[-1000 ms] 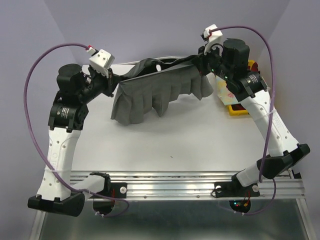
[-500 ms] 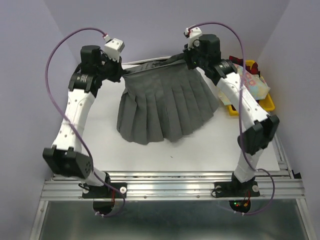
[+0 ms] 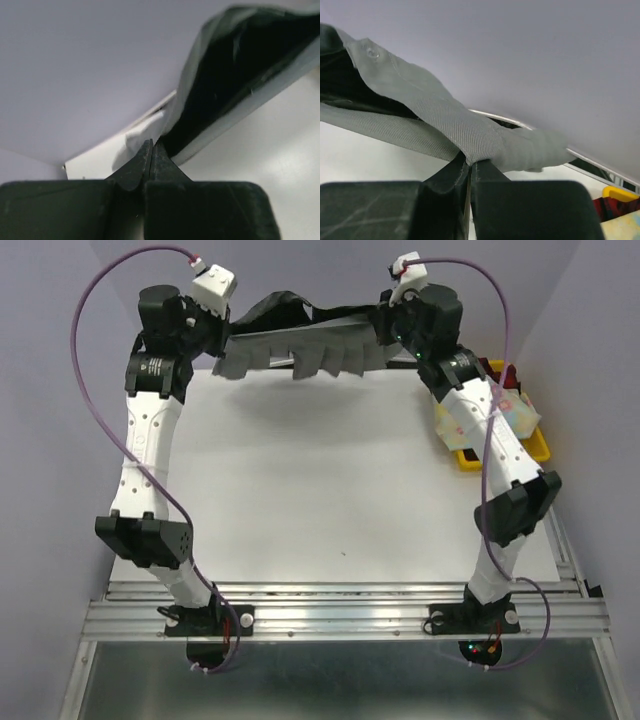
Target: Fold and stack the skirts
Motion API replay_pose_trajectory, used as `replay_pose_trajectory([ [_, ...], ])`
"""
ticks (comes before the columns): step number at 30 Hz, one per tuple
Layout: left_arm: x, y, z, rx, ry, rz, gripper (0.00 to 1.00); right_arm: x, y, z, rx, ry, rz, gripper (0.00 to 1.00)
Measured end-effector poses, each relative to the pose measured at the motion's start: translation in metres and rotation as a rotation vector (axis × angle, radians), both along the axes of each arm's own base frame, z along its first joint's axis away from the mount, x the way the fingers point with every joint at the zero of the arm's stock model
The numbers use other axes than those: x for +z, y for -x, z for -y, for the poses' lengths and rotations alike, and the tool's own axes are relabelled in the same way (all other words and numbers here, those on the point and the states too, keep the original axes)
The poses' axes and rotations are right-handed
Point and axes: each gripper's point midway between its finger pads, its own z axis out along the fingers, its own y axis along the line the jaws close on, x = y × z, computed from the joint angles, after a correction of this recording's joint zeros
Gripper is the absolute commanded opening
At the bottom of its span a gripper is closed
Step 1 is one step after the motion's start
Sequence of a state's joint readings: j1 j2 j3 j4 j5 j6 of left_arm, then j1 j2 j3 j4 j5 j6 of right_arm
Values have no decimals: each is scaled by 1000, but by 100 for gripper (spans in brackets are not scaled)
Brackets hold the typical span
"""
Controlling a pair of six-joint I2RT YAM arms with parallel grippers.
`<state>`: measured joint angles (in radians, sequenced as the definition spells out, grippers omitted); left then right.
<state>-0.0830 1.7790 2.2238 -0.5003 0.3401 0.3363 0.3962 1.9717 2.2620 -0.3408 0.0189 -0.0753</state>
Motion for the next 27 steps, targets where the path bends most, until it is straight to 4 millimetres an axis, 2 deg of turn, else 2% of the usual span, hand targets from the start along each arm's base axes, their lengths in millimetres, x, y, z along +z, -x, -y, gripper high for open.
replay_pose_trajectory([
  [2, -20, 33, 0, -34, -36, -14, 0, 13, 28, 1, 53, -15, 25, 1],
  [3, -26, 51, 1, -57, -55, -4, 0, 12, 37, 0, 82, -15, 43, 1],
  [5, -59, 84, 3, -107, -103, -24, 4, -6, 58, -2, 140, 10, 10, 6],
  [6, -62, 88, 3, -115, -119, -15, 6, -24, 65, -5, 179, 32, -22, 7],
  [7, -91, 100, 2, -137, -152, -29, 8, -42, 69, -8, 205, 51, -53, 9],
  [8, -111, 108, 1, -150, -176, -53, 16, -87, 74, -10, 243, 98, -129, 9],
  [10, -173, 129, 0, -185, -235, -151, 23, -150, 84, -10, 274, 160, -248, 12],
  [11, -201, 139, 1, -205, -263, -205, 29, -189, 93, -5, 282, 200, -332, 16],
  [12, -250, 158, -1, -232, -317, -308, 45, -249, 110, 7, 281, 266, -473, 20],
  [13, -277, 172, -1, -260, -356, -372, 50, -287, 125, 18, 279, 311, -575, 40],
  [14, -304, 190, 0, -296, -395, -438, 56, -317, 140, 29, 278, 346, -656, 50],
  [15, -330, 212, 1, -341, -434, -514, 69, -348, 163, 43, 282, 399, -753, 59],
  [16, -346, 232, 4, -392, -467, -564, 72, -368, 184, 56, 285, 430, -843, 80],
  [17, -353, 244, 6, -429, -493, -586, 73, -380, 201, 65, 296, 465, -905, 98],
  [18, -357, 263, 10, -490, -524, -609, 75, -386, 214, 70, 309, 480, -950, 100],
  [19, -354, 270, 13, -519, -534, -601, 75, -386, 227, 71, 352, 503, -975, 100],
  [21, -340, 281, 15, -558, -544, -556, 75, -375, 240, 66, 409, 506, -974, 100],
  [22, -331, 286, 15, -565, -547, -538, 75, -361, 252, 59, 475, 491, -959, 99],
  [23, -322, 288, 15, -571, -547, -516, 75, -353, 256, 57, 492, 484, -945, 98],
  [24, -315, 288, 16, -569, -545, -494, 74, -333, 265, 51, 538, 463, -911, 95],
  [25, -306, 287, 16, -559, -538, -471, 74, -321, 269, 47, 562, 446, -891, 85],
  [27, -299, 284, 17, -535, -517, -458, 70, -287, 264, 37, 583, 408, -802, 73],
])
